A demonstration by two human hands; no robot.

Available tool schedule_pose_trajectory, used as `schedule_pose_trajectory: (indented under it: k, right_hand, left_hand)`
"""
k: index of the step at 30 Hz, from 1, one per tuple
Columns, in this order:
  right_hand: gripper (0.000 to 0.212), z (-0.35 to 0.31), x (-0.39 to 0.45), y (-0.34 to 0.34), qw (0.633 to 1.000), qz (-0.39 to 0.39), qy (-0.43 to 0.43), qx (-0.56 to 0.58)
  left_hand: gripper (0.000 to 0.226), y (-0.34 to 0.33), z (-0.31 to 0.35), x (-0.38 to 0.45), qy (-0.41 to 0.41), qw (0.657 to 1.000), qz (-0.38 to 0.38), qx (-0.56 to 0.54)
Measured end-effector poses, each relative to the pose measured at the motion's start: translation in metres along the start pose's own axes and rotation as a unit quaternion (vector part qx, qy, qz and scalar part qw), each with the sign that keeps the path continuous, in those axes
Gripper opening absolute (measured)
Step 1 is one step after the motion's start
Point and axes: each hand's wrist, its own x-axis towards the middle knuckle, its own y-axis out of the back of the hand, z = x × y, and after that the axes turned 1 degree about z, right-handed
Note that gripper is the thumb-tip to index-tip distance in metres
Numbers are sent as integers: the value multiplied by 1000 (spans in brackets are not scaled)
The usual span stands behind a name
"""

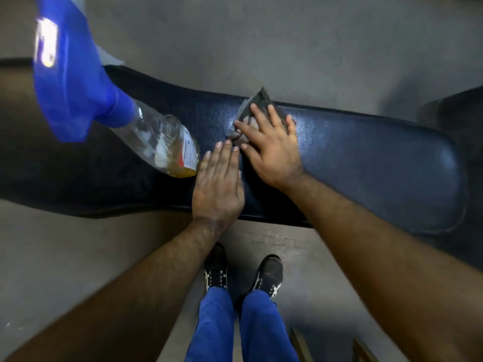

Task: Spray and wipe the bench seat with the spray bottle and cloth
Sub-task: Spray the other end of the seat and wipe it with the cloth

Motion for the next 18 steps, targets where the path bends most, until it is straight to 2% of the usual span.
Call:
schedule_pose_trajectory:
  k: [1, 2, 5, 6, 9, 10, 12, 13, 14, 15, 17, 18]
  right_hand:
    - [51, 6, 1, 4, 999, -14, 45, 14]
    - [51, 10, 7, 6, 999, -11, 37, 22]
    - [50, -13, 17, -1, 989, 18, -146, 33]
    - [51, -29, 14, -3, 989, 8, -144, 27]
    - [57, -25, -12, 1, 997, -68, 35, 9]
    - [58, -10, -15, 7, 996, -74, 50, 13]
    - [60, 0, -26, 10, 998, -36, -56, 8]
    - [62, -10, -35, 4, 992, -6, -124, 8]
    - [63, -25, -49, -6, 989, 8, -146, 10]
    - [63, -43, -64, -13, 994, 5, -106, 1]
    - [61, -47, -90, -21, 998, -16, 63, -25]
    - [60, -33, -92, -19, 989, -30, 137, -41]
  left_hand:
    - [51, 2, -1, 1, 2, 1000, -6, -4]
    - [52, 6, -1, 1, 3, 1000, -13, -12]
    - [52, 22, -3, -3, -6, 998, -39, -53]
    - [51, 31, -4, -8, -10, 997, -36, -65]
    - [35, 59, -6, -28, -29, 996, -6, -85]
    - [28, 65, -5, -36, -34, 995, 4, -96]
    - [19, 73, -5, -51, -7, 993, 14, -118]
    - [19, 76, -5, -56, 35, 992, 23, -123]
    - [21, 79, -6, -59, 94, 986, 39, -130]
    - [23, 82, -8, -61, 165, 974, 60, -142]
    - [28, 87, -13, -59, 288, 936, 98, -179]
    - [30, 89, -15, -58, 323, 919, 113, -194]
